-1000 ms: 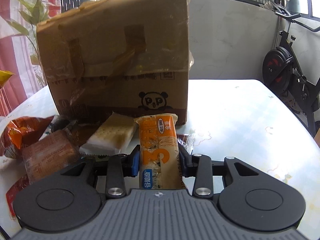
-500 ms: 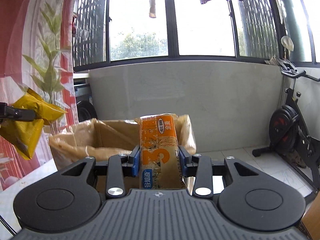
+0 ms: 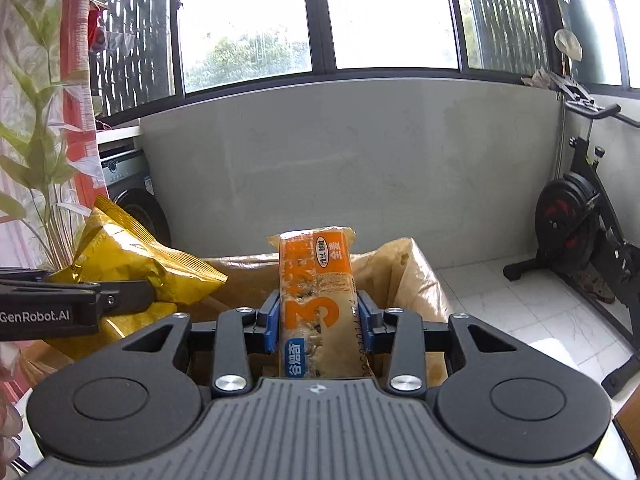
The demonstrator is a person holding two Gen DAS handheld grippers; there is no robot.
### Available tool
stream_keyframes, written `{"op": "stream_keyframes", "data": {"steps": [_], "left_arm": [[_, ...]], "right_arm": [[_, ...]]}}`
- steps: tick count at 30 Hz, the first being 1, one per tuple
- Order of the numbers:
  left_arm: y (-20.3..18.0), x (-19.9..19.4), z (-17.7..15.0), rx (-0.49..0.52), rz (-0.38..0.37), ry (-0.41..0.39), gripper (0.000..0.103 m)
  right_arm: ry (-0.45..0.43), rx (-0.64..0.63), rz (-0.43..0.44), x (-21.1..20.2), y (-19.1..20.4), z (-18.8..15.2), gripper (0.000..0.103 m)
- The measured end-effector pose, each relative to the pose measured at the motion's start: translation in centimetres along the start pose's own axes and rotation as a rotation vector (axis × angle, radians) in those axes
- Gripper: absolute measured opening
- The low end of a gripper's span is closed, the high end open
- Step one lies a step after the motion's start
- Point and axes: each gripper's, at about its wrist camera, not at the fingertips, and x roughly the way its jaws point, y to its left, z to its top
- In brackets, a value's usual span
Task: Organize snacks
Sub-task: 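Carry both packets over the box and release them inside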
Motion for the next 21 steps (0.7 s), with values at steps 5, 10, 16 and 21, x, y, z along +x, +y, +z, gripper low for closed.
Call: {"op": "stream_keyframes", "data": {"steps": [5,10,16,21], "left_arm": [[1.8,0.1,-1.0,-0.050,-0.026,0.021,0.084],[3.5,-1.6,-0.6,-0.135,-0.052,-0.004,0.084],[5.0,-6.1,0.0,-0.172,-0.078,-0.056,0.084],[6.9,-10.3,-1.7,-0.202,-0.108,-0.061,0.084]], "right_arm": [[-0.010,0.028,0.023,-0.9,-0.9,-0.8,0.057],[-0.048,0.046,0.043,-3.1,-1.2,-0.9,0.059],[-0.127,0.045,0.093,-7.0,-0.9,-1.8,0.059],[-0.169,0.098,0.105,-9.8,-0.9,-3.3,0.059]]}}
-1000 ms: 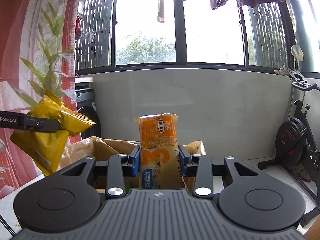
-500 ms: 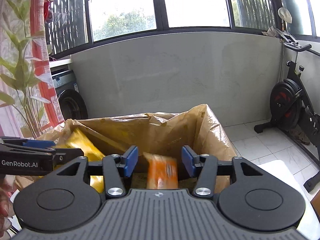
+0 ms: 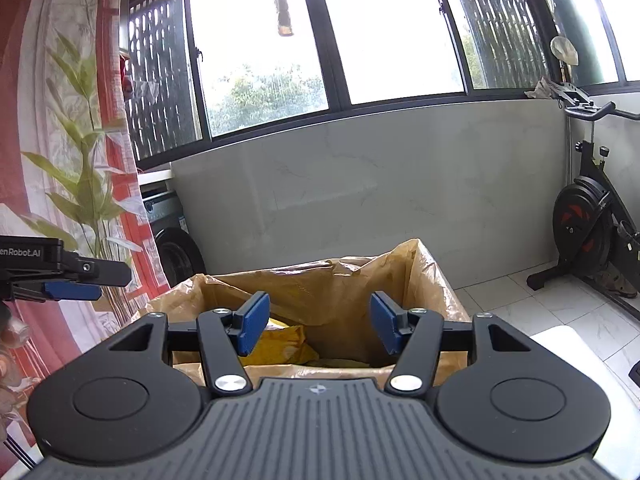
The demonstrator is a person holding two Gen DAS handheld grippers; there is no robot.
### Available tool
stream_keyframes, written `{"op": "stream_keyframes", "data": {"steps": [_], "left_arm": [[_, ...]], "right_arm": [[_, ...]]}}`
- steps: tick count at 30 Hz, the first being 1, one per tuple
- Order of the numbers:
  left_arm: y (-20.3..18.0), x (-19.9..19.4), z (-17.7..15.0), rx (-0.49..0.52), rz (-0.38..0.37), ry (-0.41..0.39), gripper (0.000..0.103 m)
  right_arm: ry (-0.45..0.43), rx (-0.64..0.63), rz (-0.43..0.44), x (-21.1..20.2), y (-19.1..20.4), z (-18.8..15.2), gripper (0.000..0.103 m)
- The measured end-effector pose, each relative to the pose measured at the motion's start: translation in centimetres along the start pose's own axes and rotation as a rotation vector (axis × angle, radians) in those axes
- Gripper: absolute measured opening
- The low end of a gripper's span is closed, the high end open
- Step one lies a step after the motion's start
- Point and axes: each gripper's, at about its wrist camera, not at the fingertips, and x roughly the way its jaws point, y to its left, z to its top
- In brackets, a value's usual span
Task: Organize snacks
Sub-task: 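Carry both packets over the box and release them inside, then reach the left tool to the orange chip bag and close on it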
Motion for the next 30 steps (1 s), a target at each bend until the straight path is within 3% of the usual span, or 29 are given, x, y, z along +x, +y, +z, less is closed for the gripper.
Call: {"op": "stream_keyframes", "data": {"steps": [6,12,20,25,30], "left_arm": [[2.3,-3.9,-2.1,0.004,0.025,0.025,0.086],[4.6,-5.6,-6.1,-0.004,0.070,0.064,0.089],[6.9,-3.9,-13.6,-0.022,0.111,0.217,0.089],[8.3,-2.7,-16.0,-0.039,0.116,0.295,0.089],[8.8,-1.7,-17.8,-0.068,0.115,0.352,0.089]], "right_arm": [[-0.012,0.028,-0.003,-2.9,0.3,-2.1,0.059],[0.047,0.011,-0.001,-4.3,1.2,-5.5,0.059],[0.225,0.017,0.008,-4.2,1.6,-11.7,0.059],[0.330,0.011,0.023,-4.2,2.0,-14.2,0.059],[0.364,0.020,0.026,-4.0,2.1,-14.9,0.059]]}}
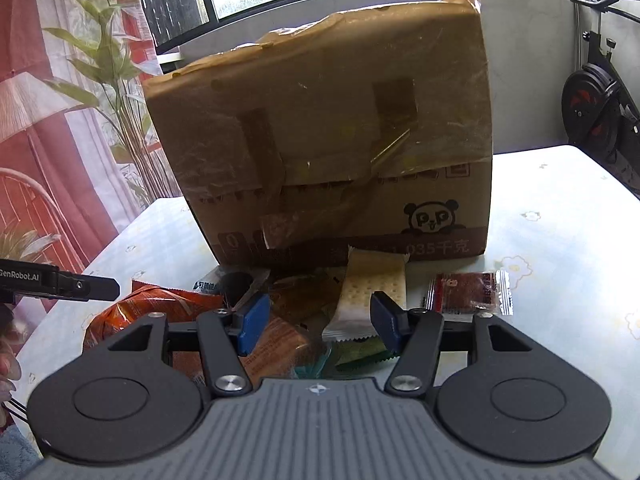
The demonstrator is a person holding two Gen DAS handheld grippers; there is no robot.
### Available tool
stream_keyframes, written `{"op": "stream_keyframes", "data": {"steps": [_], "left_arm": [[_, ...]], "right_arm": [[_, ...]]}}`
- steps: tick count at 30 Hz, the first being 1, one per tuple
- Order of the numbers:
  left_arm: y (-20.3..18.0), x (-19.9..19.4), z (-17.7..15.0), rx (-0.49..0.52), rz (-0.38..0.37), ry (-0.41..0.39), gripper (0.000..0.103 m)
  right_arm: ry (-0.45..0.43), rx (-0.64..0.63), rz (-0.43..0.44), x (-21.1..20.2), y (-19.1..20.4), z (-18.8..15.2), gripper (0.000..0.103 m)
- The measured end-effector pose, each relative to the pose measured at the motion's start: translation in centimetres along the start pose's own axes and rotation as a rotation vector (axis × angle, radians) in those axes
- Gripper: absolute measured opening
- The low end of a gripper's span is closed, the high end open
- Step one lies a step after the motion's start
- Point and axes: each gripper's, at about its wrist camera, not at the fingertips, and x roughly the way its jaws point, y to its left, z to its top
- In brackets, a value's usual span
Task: Organize snacks
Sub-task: 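Reach the left tool to the orange chip bag and close on it, then hold the orange chip bag in the left tool while the right tool grasps the biscuit packet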
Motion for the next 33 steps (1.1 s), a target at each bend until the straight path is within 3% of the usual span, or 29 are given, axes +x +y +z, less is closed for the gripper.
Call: {"op": "stream_keyframes", "data": {"steps": [4,11,12,14,17,26,33], "left_arm": [[0.7,1.1,-0.6,-0.015,-0.034,0.041,0.089],[1.7,1.6,-1.5,-0.074,-0.085,0.041,0.093],[1.7,1.6,-1.6,-0.075,-0.094,0.031,0.090],[1.3,0.9,-1.6,-0.066,-0.110,-0.003,0.072],[0.4,0.1,-1.8,-0.030,-0.082,-0.034,0.066],[1.5,-3.7,-2.8,-0.103,-0.065,-0.144,0.065],[2.0,-5.1,-3.3,-0.135,-0.048,-0.193,0.065]], "right_arm": [[0.006,-0.003,-0.005,0.0,0.0,-0.3,0.059],[0.045,0.000,-0.017,0.4,0.1,-0.6,0.059],[0.050,-0.004,-0.017,0.5,0.3,-0.7,0.059],[0.063,-0.016,-0.017,0.7,0.7,-0.7,0.059],[0.088,-0.033,-0.014,1.1,1.3,-0.8,0.059],[0.159,-0.072,0.010,2.4,3.3,-0.7,0.073],[0.138,-0.232,-0.010,4.2,6.5,0.1,0.082]]}}
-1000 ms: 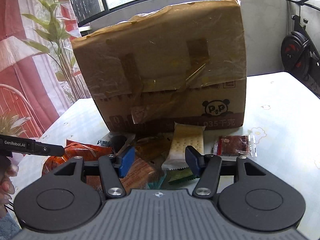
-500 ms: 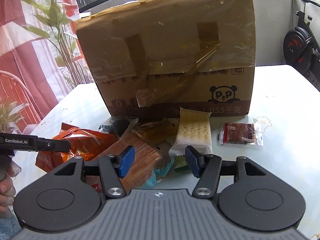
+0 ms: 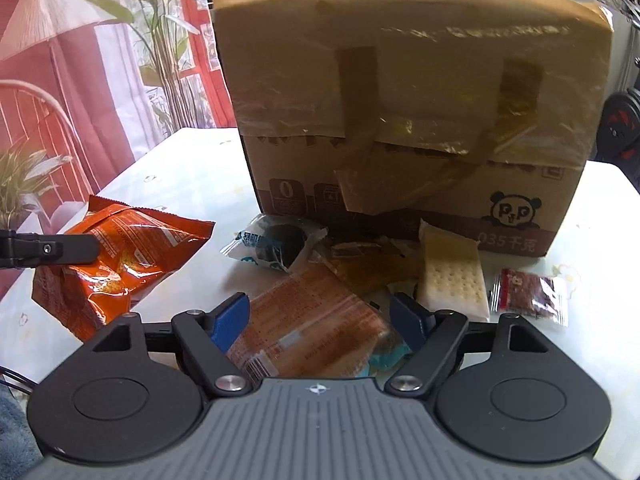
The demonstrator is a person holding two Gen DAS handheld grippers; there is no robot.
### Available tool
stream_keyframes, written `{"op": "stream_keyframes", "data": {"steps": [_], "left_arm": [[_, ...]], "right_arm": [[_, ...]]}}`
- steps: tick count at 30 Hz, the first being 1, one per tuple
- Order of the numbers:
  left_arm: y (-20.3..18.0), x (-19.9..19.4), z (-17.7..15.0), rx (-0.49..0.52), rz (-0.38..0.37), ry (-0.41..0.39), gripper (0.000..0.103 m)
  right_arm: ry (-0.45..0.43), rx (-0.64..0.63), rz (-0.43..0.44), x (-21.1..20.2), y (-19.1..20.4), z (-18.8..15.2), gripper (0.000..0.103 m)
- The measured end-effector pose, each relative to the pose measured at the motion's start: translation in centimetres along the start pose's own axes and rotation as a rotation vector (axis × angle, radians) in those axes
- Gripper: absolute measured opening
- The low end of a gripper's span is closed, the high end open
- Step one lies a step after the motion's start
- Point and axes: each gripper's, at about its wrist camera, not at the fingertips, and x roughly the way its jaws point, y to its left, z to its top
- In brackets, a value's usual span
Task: Organize snacks
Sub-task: 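Hold the orange chip bag in the left tool while the right tool grasps the biscuit packet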
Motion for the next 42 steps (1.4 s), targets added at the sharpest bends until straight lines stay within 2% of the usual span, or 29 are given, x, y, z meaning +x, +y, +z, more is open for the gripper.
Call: {"op": "stream_keyframes", "data": {"steps": [3,6,12,27,35,42], "left_arm": [[0.3,-0.3,0.0,-0.004,0.006,-0.008,0.065],[0.4,-0.6,-0.1,-0.007,0.007,-0.016,0.065],[0.3,-0.6,-0.2,-0.009,0.016,-0.016,0.065],[-0.5,-0.5,-0.3,0.019,0.007,-0.003,0.065],[-0.8,-0.6,-0.5,0.034,0.000,0.008,0.065],[-0.9,-0.9,-0.4,0.041,0.006,0.004,0.065]], "right_arm": [[-0.008,-0.071,-0.033,1.3,1.1,0.5,0.086],[0.037,-0.136,-0.057,2.6,1.9,0.4,0.086],[0.032,-0.212,-0.084,1.5,2.2,-0.8,0.086],[0.103,-0.017,-0.100,-2.2,-3.0,-3.3,0.094],[0.117,0.130,-0.061,-2.7,-5.4,-4.2,0.093],[0.137,0.086,-0.065,-1.3,-5.0,-4.0,0.090]]}}
